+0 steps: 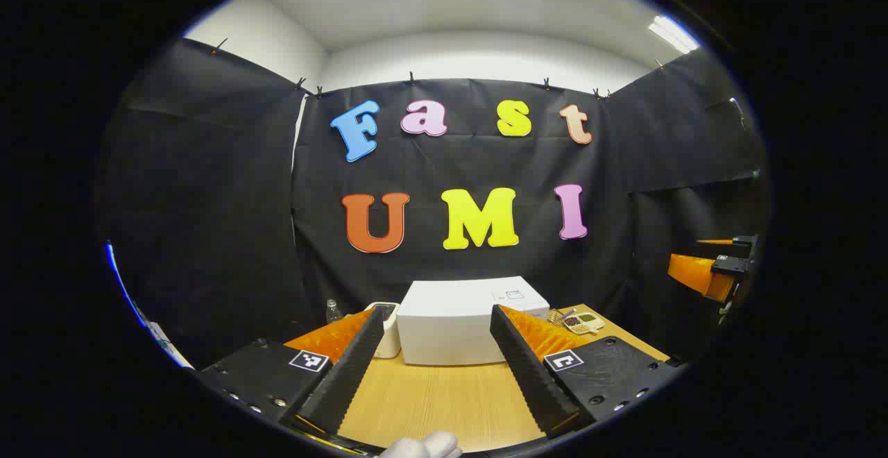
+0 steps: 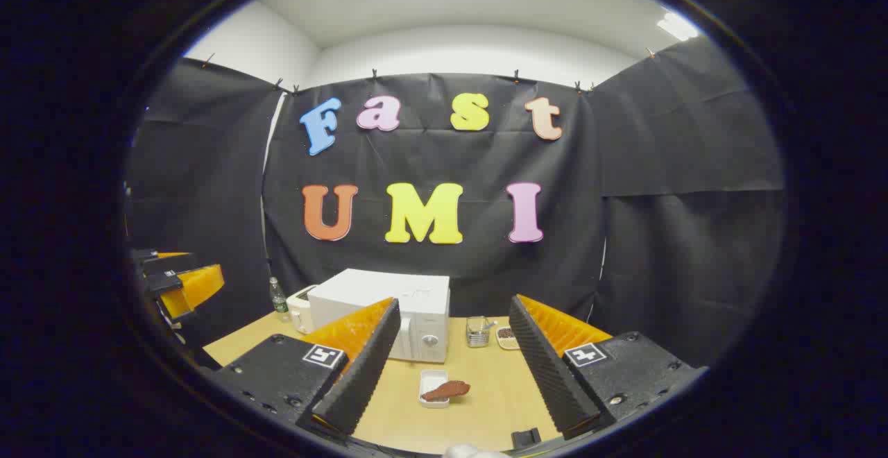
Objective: Open the microwave oven with the left hand, put the food in, and close the microwave oven.
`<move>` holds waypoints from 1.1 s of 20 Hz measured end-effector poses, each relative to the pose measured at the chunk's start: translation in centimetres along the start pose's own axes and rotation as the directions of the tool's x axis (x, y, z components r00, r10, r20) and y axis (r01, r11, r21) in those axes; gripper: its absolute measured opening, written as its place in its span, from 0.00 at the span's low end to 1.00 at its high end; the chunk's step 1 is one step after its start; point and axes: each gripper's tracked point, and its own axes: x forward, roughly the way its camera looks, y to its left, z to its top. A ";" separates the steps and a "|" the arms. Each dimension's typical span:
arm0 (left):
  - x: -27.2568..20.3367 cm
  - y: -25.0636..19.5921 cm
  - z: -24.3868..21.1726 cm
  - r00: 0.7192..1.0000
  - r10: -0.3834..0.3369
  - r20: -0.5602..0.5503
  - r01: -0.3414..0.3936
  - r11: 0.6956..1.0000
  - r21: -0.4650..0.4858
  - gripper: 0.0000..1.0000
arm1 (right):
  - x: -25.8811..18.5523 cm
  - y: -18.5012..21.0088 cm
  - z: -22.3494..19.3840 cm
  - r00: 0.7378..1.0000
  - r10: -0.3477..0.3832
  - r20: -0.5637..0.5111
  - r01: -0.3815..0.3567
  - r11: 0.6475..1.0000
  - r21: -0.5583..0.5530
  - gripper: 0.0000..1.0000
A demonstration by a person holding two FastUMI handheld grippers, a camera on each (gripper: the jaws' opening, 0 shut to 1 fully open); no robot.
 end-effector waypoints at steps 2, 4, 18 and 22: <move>0.3 -0.1 0.1 1.000 -0.003 0.000 0.003 1.000 0.004 0.96 | 0.1 -0.3 0.3 1.000 -0.009 0.011 0.009 1.000 0.006 0.91; 0.5 -0.1 0.1 1.000 0.004 0.004 -0.004 1.000 0.011 0.96 | 0.6 -0.4 0.1 1.000 -0.004 0.011 0.004 1.000 0.010 1.00; 5.6 -3.3 -1.1 0.999 0.045 0.027 -0.045 0.999 0.001 0.96 | 5.6 -2.7 0.2 0.999 0.042 -0.006 -0.042 0.999 0.005 0.91; 9.7 -6.7 -4.4 0.999 0.029 0.024 -0.029 1.000 -0.011 0.96 | 7.7 -5.1 0.9 0.999 0.040 -0.014 -0.040 0.999 0.006 1.00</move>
